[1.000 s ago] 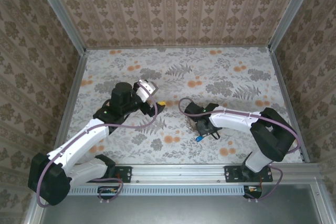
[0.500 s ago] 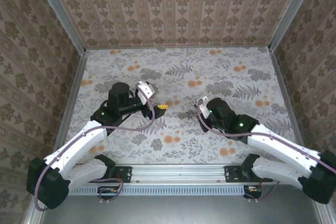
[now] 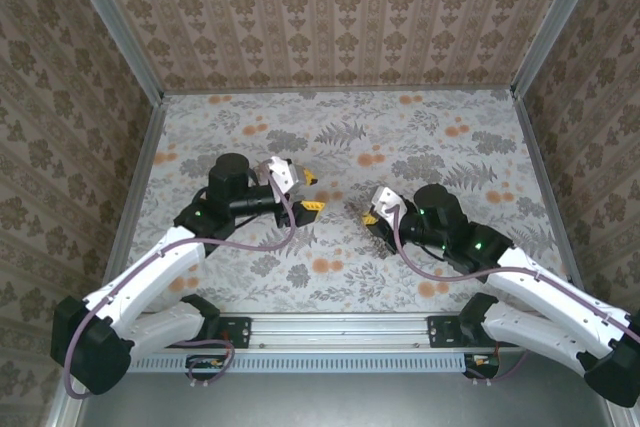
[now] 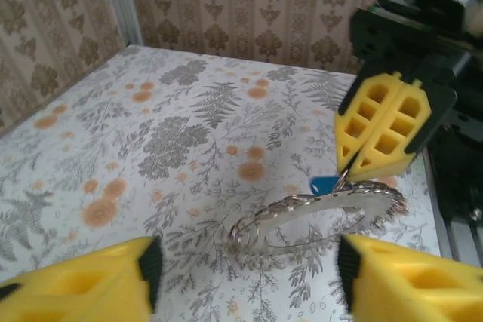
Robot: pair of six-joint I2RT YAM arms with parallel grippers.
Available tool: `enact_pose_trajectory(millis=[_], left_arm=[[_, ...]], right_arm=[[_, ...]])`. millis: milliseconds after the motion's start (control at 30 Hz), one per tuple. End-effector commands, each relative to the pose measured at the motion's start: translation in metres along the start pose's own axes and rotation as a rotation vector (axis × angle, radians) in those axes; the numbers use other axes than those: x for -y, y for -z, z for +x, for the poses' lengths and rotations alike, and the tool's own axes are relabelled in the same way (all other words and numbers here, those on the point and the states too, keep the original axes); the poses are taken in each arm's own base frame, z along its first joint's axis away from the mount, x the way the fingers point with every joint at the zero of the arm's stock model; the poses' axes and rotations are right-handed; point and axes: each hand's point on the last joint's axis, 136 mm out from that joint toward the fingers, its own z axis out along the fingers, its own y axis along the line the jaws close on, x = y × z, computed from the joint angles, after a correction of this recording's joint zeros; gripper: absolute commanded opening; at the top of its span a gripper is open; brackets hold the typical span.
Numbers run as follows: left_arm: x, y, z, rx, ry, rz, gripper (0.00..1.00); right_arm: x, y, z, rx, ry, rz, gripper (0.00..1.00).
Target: Put the keys on the keyring
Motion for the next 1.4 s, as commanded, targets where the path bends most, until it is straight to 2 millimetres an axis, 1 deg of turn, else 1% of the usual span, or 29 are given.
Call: enact_pose_trajectory(millis=[0, 100, 267, 333, 433, 533, 567, 700, 800, 867, 933, 967, 1033, 1100, 1167, 1200, 1267, 1333, 1367], left_arm=[[0.019, -0.001, -0.009, 0.042, -0.082, 0.074, 0.58], [0.024, -0.003, -0.004, 0.046, -0.073, 0.066, 0.55], [0.042, -0.005, -0.005, 0.066, -0.092, 0.075, 0.48], [0.048, -0.005, -0.002, 0.061, -0.102, 0.085, 0.44], [0.055, -0.005, 0.004, 0.052, -0.121, 0.093, 0.41], [0.057, -0.005, 0.008, 0.045, -0.116, 0.091, 0.42], [0.052, -0.005, 0.009, 0.039, -0.115, 0.057, 0.43], [0.048, -0.006, 0.01, 0.036, -0.117, 0.033, 0.44], [0.048, -0.009, 0.015, 0.022, -0.114, 0.033, 0.43], [0.051, -0.011, 0.018, 0.018, -0.108, 0.045, 0.4], [0.052, -0.013, 0.02, 0.013, -0.106, 0.054, 0.4], [0.052, -0.014, 0.022, 0.005, -0.105, 0.051, 0.41], [0.051, -0.013, 0.027, -0.007, -0.109, 0.036, 0.47], [0.049, -0.01, 0.029, -0.005, -0.12, 0.014, 0.55], [0.052, -0.006, 0.031, -0.01, -0.142, 0.019, 0.68], [0.053, -0.004, 0.032, -0.02, -0.15, 0.022, 0.71], [0.054, -0.002, 0.034, -0.042, -0.171, 0.024, 0.74], [0.055, -0.001, 0.035, -0.055, -0.183, 0.026, 0.74], [0.055, -0.001, 0.034, -0.054, -0.186, 0.03, 0.71]], right_arm=[[-0.014, 0.008, -0.036, 0.108, 0.052, -0.1, 0.0], [-0.019, 0.009, -0.045, 0.147, 0.051, -0.133, 0.0], [-0.024, 0.009, -0.059, 0.205, 0.044, -0.175, 0.0], [-0.026, 0.01, -0.065, 0.226, 0.04, -0.193, 0.0], [-0.032, 0.013, -0.073, 0.247, 0.047, -0.237, 0.0], [-0.036, 0.013, -0.077, 0.245, 0.052, -0.268, 0.0], [-0.037, 0.013, -0.077, 0.242, 0.055, -0.277, 0.0], [-0.038, 0.01, -0.078, 0.234, 0.055, -0.292, 0.0], [-0.04, 0.007, -0.077, 0.221, 0.05, -0.307, 0.0], [-0.041, 0.005, -0.075, 0.206, 0.048, -0.319, 0.0], [-0.042, 0.004, -0.074, 0.196, 0.048, -0.329, 0.0], [-0.042, 0.003, -0.074, 0.193, 0.046, -0.334, 0.0], [-0.043, 0.004, -0.075, 0.192, 0.049, -0.337, 0.0], [-0.044, 0.005, -0.074, 0.186, 0.051, -0.342, 0.0], [-0.046, 0.007, -0.074, 0.178, 0.055, -0.354, 0.0], [-0.047, 0.007, -0.073, 0.172, 0.056, -0.36, 0.0], [-0.049, 0.008, -0.072, 0.162, 0.059, -0.378, 0.0], [-0.052, 0.009, -0.071, 0.154, 0.06, -0.395, 0.0], [-0.053, 0.009, -0.071, 0.151, 0.061, -0.404, 0.0]])
